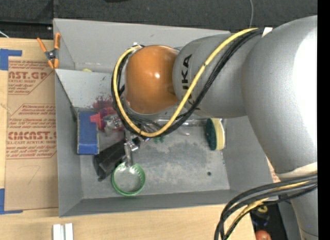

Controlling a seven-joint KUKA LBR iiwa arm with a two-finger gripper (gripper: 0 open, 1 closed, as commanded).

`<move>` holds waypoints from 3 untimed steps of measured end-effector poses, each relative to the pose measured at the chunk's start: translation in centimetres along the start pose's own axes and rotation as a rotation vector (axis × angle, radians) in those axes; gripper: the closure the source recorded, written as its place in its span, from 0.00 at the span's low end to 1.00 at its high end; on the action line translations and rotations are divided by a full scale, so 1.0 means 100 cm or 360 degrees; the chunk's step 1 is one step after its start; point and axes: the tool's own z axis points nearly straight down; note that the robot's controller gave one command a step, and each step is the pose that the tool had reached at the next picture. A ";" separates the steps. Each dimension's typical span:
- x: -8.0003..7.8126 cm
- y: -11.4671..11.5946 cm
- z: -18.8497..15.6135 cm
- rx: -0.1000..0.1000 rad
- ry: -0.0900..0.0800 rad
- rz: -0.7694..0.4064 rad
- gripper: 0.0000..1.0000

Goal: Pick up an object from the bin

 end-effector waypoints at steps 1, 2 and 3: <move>0.005 -0.003 0.001 -0.0001 0.0001 -0.0244 0.00; 0.011 -0.011 0.058 -0.0002 -0.0003 -0.0468 0.00; 0.000 -0.011 0.057 -0.0001 -0.0011 -0.0606 1.00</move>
Offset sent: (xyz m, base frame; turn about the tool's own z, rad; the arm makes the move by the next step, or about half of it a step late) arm -0.0042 -0.0159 -0.0575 -0.2947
